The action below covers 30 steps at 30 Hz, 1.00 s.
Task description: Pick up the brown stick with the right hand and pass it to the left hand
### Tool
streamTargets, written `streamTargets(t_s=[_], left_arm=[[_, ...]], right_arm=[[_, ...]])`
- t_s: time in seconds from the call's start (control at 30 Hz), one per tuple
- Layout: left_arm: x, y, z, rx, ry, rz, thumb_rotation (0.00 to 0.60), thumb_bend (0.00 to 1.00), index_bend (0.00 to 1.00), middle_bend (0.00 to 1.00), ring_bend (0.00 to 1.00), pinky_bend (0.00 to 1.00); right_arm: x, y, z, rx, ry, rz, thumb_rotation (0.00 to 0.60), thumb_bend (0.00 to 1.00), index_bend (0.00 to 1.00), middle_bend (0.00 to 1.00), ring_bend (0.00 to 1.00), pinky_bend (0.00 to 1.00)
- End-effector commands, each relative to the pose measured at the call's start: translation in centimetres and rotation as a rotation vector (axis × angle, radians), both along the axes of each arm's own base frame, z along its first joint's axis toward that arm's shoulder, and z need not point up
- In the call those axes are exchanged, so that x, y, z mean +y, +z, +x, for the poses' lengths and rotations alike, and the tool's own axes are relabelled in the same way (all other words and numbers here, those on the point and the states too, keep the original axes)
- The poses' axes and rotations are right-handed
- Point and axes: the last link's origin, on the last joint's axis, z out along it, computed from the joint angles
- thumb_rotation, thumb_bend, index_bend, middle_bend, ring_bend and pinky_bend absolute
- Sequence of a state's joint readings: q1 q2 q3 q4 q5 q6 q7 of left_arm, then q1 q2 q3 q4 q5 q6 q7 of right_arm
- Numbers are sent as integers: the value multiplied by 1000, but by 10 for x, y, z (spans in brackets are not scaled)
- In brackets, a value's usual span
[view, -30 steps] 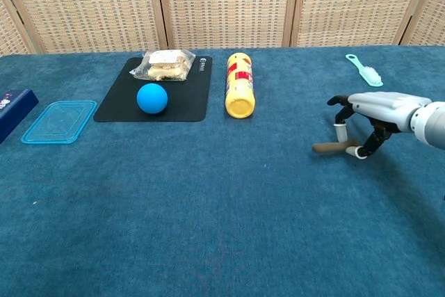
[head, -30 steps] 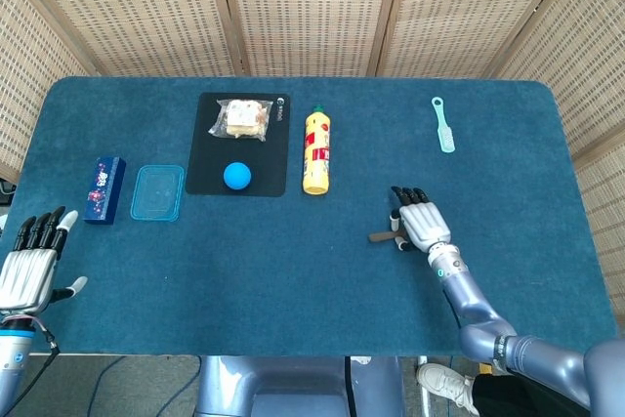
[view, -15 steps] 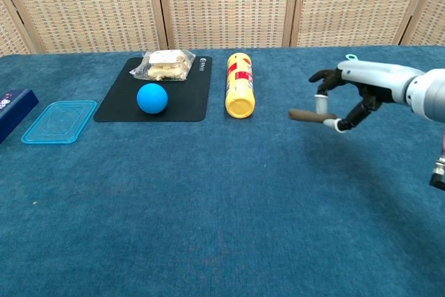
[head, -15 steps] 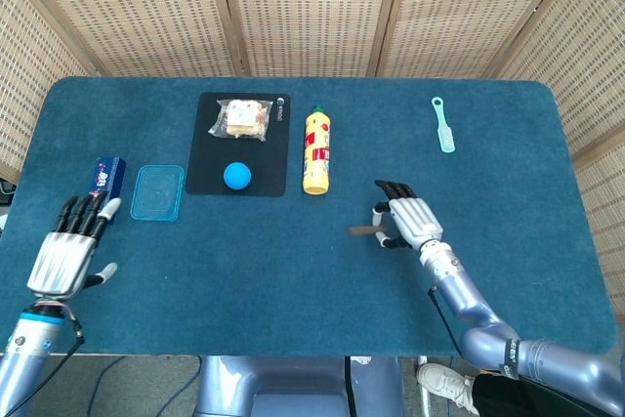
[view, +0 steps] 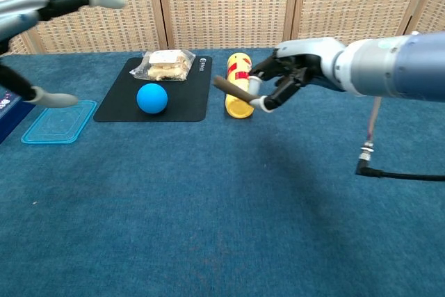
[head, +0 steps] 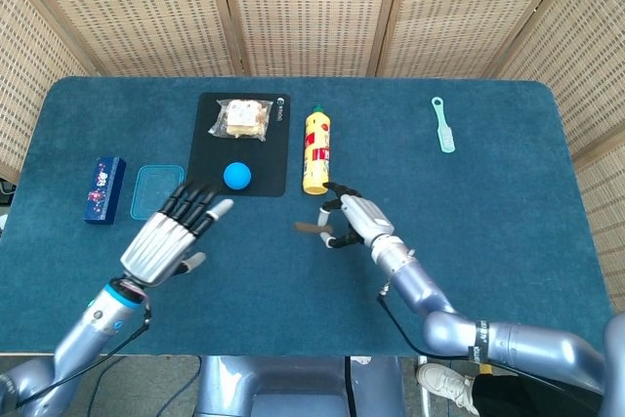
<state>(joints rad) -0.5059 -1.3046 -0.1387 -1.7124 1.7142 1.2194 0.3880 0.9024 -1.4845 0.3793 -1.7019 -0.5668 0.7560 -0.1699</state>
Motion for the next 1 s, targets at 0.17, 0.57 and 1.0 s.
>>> streamTargets(t_s=[0.17,0.57,1.0], left_arm=[[24,-29,39,-23,-161,-53,600,230,304,0,0,0],[31,-52,60,-32,-228,-76,600,267,363,0,0,0],[36,-61,43,-2,-174,-86,600,275,398,0,0,0]], right_arm=[[11,-16,20,-22,15,58,600,554,752,136,0,0],[16,-21,22,-16,14,58,600,554,753,136,0,0],[16,-19,18,-28,-5,53,600,556,755,137,0,0]])
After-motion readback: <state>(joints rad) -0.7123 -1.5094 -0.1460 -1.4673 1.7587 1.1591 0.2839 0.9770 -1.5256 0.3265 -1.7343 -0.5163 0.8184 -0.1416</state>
